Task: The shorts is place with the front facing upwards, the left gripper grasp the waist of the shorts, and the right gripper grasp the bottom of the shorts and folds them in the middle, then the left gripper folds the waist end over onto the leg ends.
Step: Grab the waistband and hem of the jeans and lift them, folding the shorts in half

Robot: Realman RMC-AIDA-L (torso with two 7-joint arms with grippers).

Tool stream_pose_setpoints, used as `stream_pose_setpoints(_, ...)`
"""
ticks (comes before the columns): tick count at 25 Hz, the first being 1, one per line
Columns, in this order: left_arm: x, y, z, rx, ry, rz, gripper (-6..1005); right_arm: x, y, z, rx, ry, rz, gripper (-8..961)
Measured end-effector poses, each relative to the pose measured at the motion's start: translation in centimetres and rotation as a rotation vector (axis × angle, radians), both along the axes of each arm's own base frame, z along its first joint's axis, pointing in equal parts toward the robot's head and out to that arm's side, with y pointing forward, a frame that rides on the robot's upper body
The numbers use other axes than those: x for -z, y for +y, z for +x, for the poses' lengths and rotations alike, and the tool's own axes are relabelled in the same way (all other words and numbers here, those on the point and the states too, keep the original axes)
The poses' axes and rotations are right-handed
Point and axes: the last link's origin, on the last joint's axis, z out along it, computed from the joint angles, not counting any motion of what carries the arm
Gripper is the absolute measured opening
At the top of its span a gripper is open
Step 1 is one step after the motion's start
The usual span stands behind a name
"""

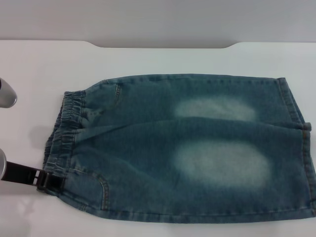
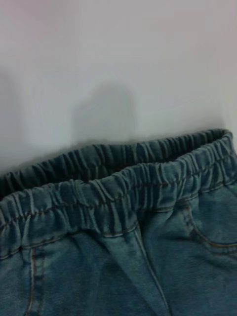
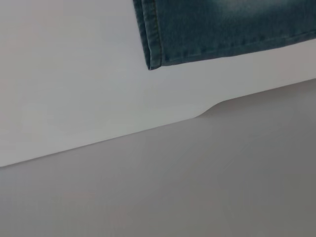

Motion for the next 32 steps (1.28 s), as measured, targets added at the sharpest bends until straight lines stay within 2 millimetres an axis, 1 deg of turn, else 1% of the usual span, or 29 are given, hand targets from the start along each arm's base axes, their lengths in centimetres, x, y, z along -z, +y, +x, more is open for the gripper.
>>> stream_pose_setpoints(6, 0.6, 0.1, -0.4, -0.012, 0.002, -0.021, 712, 0.0, 0.1, 0.0, -0.007, -0.007, -0.003, 564)
stream_pose_setpoints(13, 1.4, 0.3, 0.0, 0.023, 0.006, -0.043, 706, -0.1, 0.0, -0.2, -0.015, -0.008, -0.004, 564)
stream_pose_setpoints(19, 2.2, 0.4, -0.8, -0.007, 0.017, -0.086, 701, -0.3, -0.2, -0.4, -0.019, -0.016, 0.000, 565)
stream_pose_setpoints(24, 2.3, 0.5, -0.5, 0.001, 0.018, -0.092, 543, -0.3, -0.3, -0.4, -0.018, -0.015, -0.002, 565)
stream_pose_setpoints(32, 2.2, 0.6, -0.1, 0.017, 0.018, -0.089, 463, -0.1, -0.3, -0.3, -0.014, -0.010, -0.010, 565)
